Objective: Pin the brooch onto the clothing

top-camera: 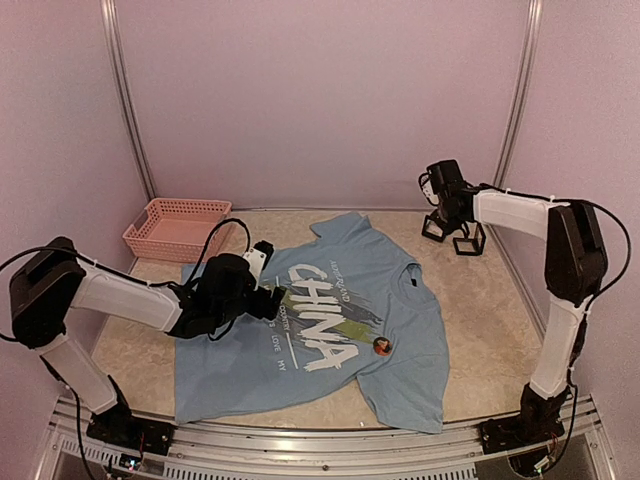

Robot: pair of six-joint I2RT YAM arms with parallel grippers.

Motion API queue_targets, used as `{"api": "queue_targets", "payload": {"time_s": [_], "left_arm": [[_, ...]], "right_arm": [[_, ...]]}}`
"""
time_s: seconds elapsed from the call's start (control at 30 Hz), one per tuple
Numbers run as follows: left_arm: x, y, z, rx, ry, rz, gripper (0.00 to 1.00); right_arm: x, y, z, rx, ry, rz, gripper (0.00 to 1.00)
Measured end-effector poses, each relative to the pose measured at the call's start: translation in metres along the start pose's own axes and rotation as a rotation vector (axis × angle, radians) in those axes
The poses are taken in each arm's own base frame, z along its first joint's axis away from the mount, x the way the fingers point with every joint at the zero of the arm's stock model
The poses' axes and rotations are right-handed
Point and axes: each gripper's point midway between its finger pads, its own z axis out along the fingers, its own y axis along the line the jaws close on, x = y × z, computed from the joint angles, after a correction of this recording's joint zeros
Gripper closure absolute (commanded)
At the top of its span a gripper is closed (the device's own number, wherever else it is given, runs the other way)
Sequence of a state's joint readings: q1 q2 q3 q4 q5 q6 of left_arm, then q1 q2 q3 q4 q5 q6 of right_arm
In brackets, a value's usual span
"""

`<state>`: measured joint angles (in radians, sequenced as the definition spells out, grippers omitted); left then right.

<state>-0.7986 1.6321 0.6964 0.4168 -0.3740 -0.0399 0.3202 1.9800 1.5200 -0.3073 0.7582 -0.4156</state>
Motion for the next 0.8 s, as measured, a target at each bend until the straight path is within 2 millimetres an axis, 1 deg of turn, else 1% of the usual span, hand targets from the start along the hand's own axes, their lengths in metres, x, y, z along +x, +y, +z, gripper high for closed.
{"api": "queue_targets", "payload": {"time_s": [0.03, 0.07, 0.1, 0.13, 0.2, 0.23, 0.27, 0.3, 0.33, 0.37, 0.4, 0.47, 0.53, 0.63, 0.7, 0.8], "left_arm": [[-0.004, -0.002, -0.002, 0.006, -0.01, 0.001, 0.07], [-0.008, -0.005, -0.005, 0.014, -0.021, 0.003, 0.07], [-0.013, -0.008, -0.009, 0.025, -0.034, 0.005, 0.07], [-0.019, -0.012, -0.014, 0.038, -0.052, 0.007, 0.07], [-0.033, -0.023, -0.025, 0.078, -0.091, 0.017, 0.07], [-0.04, -0.029, -0.032, 0.101, -0.112, 0.023, 0.07], [-0.049, -0.038, -0.041, 0.135, -0.141, 0.036, 0.07], [-0.058, -0.047, -0.051, 0.171, -0.168, 0.043, 0.07], [-0.067, -0.056, -0.062, 0.212, -0.2, 0.053, 0.07], [-0.078, -0.066, -0.076, 0.264, -0.237, 0.061, 0.07], [-0.09, -0.077, -0.092, 0.321, -0.281, 0.069, 0.07], [-0.111, -0.091, -0.123, 0.422, -0.359, 0.078, 0.08], [-0.13, -0.097, -0.152, 0.505, -0.435, 0.076, 0.09], [-0.159, -0.099, -0.196, 0.604, -0.549, 0.064, 0.12], [-0.178, -0.1, -0.219, 0.653, -0.606, 0.049, 0.14], [-0.204, -0.102, -0.247, 0.714, -0.67, 0.037, 0.2]], "right_arm": [[-0.012, 0.0, -0.018, -0.043, -0.049, 0.016, 1.0], [-0.028, 0.0, -0.042, -0.098, -0.115, 0.034, 1.0], [-0.046, 0.001, -0.069, -0.168, -0.195, 0.055, 1.0], [-0.064, 0.001, -0.1, -0.245, -0.286, 0.076, 1.0], [-0.096, 0.0, -0.169, -0.426, -0.487, 0.116, 1.0], [-0.11, 0.002, -0.213, -0.544, -0.609, 0.128, 1.0], [-0.117, 0.002, -0.252, -0.648, -0.709, 0.136, 1.0], [-0.121, 0.002, -0.29, -0.758, -0.811, 0.137, 1.0], [-0.122, 0.001, -0.324, -0.855, -0.899, 0.135, 1.0], [-0.12, 0.002, -0.353, -0.944, -0.975, 0.131, 1.0], [-0.115, 0.005, -0.385, -1.048, -1.054, 0.118, 1.0], [-0.101, 0.014, -0.435, -1.243, -1.169, 0.085, 1.0], [-0.085, 0.028, -0.474, -1.416, -1.237, 0.039, 1.0], [-0.061, 0.052, -0.512, -1.626, -1.268, -0.024, 1.0], [-0.049, 0.063, -0.531, -1.717, -1.278, -0.052, 1.0], [-0.035, 0.07, -0.551, -1.805, -1.299, -0.068, 1.0]]}}
